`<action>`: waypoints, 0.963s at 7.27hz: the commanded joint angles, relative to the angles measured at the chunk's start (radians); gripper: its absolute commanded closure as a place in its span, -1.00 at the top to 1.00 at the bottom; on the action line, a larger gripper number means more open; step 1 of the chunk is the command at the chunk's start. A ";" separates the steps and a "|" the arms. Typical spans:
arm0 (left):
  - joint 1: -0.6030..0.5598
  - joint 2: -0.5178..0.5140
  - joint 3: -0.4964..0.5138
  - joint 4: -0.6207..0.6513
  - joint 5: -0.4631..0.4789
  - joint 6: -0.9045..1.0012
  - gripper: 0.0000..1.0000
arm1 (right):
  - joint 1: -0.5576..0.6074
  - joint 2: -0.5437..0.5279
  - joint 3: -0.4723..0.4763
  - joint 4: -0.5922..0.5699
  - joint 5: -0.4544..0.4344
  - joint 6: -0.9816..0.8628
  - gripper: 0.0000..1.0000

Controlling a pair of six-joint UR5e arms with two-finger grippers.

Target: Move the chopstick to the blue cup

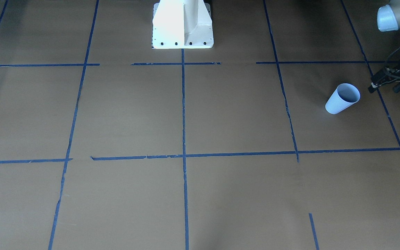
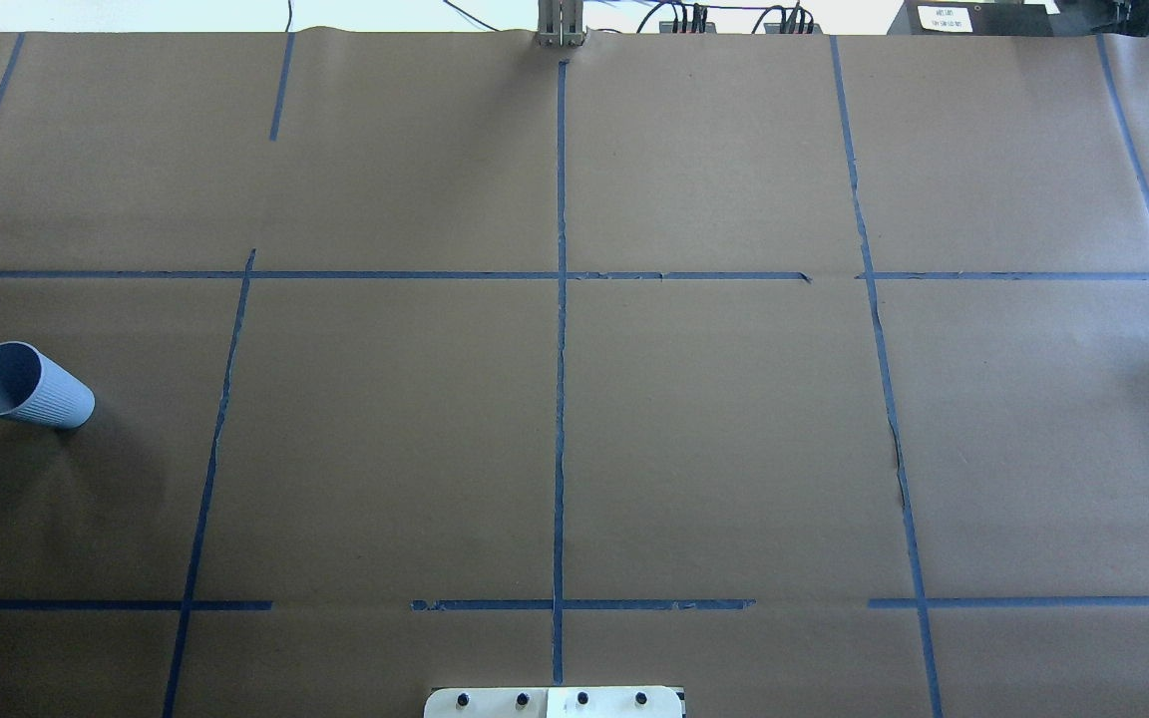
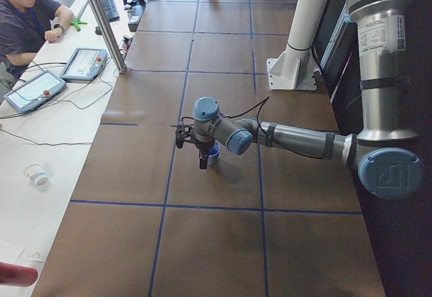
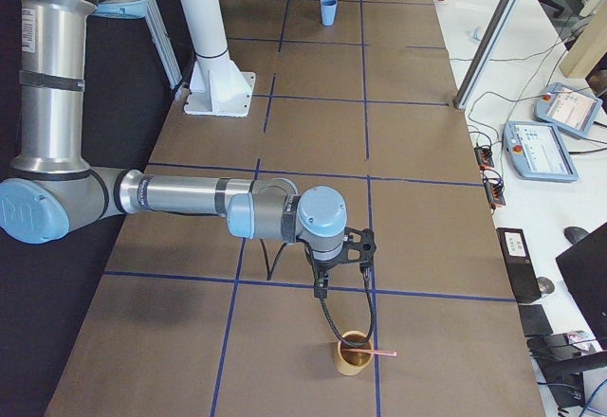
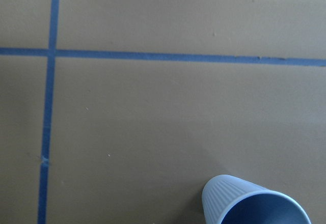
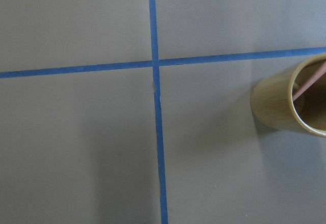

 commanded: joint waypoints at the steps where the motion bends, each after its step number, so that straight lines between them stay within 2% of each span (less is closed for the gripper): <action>1: 0.031 -0.002 0.003 -0.002 0.011 -0.007 0.99 | -0.001 -0.001 -0.001 0.000 0.000 -0.001 1.00; 2: 0.051 -0.005 0.006 -0.002 0.013 -0.024 0.99 | -0.001 -0.002 -0.001 0.000 0.000 -0.001 1.00; 4: 0.099 -0.005 0.019 -0.031 0.072 -0.054 0.99 | 0.001 -0.002 -0.001 0.000 0.000 -0.001 1.00; 7: 0.116 -0.025 0.093 -0.097 0.074 -0.067 0.98 | 0.001 -0.002 -0.002 0.000 -0.002 -0.001 1.00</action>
